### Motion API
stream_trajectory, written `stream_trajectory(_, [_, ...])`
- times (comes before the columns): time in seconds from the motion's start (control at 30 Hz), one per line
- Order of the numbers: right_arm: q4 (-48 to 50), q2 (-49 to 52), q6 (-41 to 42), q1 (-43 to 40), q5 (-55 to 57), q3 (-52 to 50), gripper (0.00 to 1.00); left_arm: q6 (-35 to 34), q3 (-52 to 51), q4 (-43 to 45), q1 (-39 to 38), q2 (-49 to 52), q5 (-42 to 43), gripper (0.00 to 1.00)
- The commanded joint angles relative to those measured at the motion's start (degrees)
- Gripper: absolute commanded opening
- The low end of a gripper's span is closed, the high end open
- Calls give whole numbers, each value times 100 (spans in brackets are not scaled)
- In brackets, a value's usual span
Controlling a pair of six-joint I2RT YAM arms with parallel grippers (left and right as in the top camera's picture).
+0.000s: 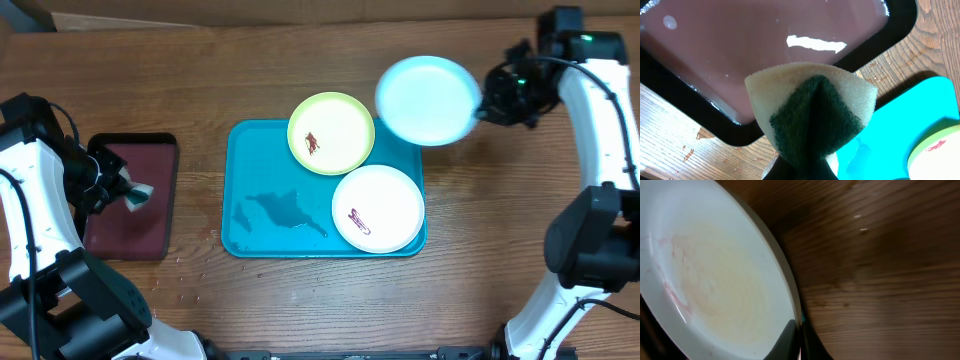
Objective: Clean dirty plates on tray and stack at the side
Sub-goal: 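Carry the light-blue plate to the table's right side and set it down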
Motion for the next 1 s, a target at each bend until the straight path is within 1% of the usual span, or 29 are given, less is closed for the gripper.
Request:
stream_trajectory(0.0, [63, -219, 149, -315, 1375, -236, 4, 87, -37, 13, 44, -24, 70, 4])
stream_trajectory(0.07, [192, -219, 310, -496, 1716, -398, 4, 87, -37, 13, 44, -24, 68, 4])
stream_trajectory(0.37, [1097, -219, 411, -892, 1725, -1480, 4, 90, -37, 13, 44, -24, 70, 4])
stream_trajectory(0.5, [1261, -219, 437, -909, 1696, -1722, 4, 87, -37, 17, 44, -24, 70, 4])
stream_trajectory(0.53, [1261, -219, 437, -909, 1670, -1731, 12, 87, -37, 20, 44, -24, 70, 4])
stream_trajectory(0.6, [1261, -221, 420, -881, 1213, -1720, 21, 87, -37, 20, 42, -24, 72, 4])
stream_trajectory(0.63, [1261, -221, 354, -876, 909, -1711, 22, 87, -37, 20, 42, -24, 72, 4])
stream_trajectory(0.67, [1263, -221, 35, -852, 177, -1690, 27, 87, -37, 20, 31, -24, 72, 4])
stream_trajectory(0.8, [1342, -234, -850, -704, -1554, -1596, 41, 90, -37, 20, 15, -24, 72, 4])
stream_trajectory(0.83, [1377, -245, -1060, -627, -1912, -1578, 46, 87, -37, 22, 15, -24, 72, 4])
stream_trajectory(0.87, [1427, -249, -1279, -525, -2216, -1558, 52, 90, -37, 22, 15, -24, 70, 4])
stream_trajectory(0.93, [1646, -254, -1394, -251, -2323, -1556, 70, 87, -37, 26, 15, -24, 70, 4])
stream_trajectory(0.97, [1786, -251, -1390, -101, -2214, -1556, 75, 87, -37, 28, 15, -24, 70, 4])
